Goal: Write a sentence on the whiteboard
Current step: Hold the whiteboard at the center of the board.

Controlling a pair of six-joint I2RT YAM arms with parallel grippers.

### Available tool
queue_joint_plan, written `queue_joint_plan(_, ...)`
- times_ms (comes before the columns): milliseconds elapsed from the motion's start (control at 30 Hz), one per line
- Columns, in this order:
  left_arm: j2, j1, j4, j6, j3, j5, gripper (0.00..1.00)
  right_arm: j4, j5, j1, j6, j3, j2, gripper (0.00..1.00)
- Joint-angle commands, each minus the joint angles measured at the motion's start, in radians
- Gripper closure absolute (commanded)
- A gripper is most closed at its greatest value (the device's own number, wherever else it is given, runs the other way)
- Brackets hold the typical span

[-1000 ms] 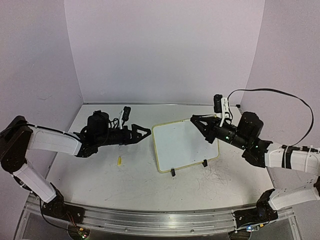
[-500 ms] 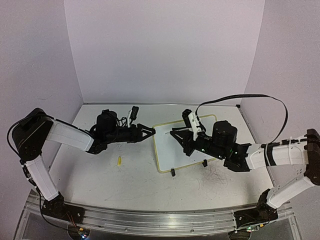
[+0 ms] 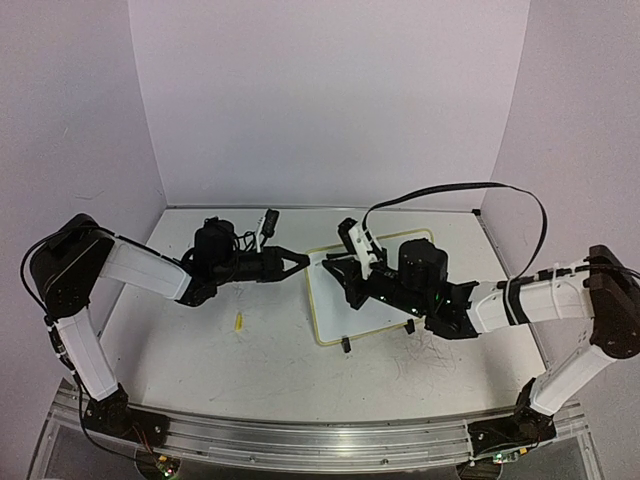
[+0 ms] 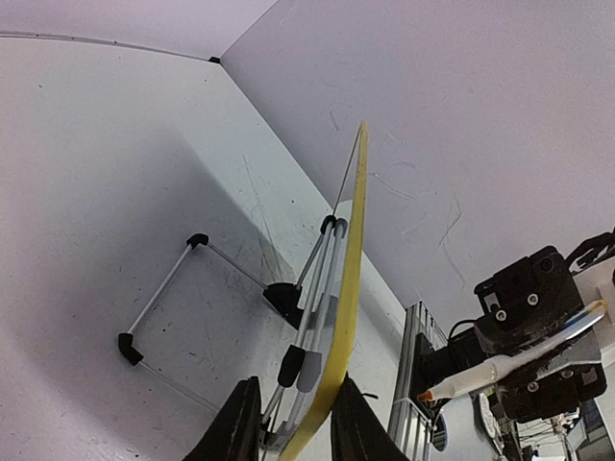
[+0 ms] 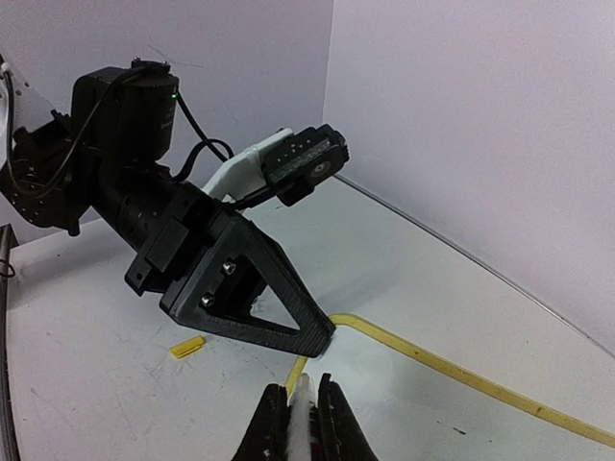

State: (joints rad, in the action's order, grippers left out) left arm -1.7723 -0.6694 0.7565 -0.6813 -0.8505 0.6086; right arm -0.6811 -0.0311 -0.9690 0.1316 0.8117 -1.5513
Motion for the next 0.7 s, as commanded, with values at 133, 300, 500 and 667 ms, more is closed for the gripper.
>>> queue_joint_plan(133, -0.020, 0.005, 0.063, 0.041, -0.048, 0.037, 0.83, -0.040, 0.102, -0.019, 0.031, 0.038, -0.034, 1.00)
queue_joint_plan(300, -0.022, 0.004, 0.064, 0.067, -0.039, 0.042, 0.90, -0.064, 0.100, -0.020, 0.033, 0.039, -0.043, 1.00)
queue_joint_plan(500, -0.030, 0.004, 0.065, 0.087, -0.031, 0.046, 0.93, -0.085, 0.114, -0.021, 0.028, 0.050, -0.061, 1.00)
queue_joint_plan(667, -0.030, 0.004, 0.065, 0.095, -0.023, 0.046, 0.95, -0.081, 0.133, -0.022, 0.027, 0.081, -0.095, 1.00)
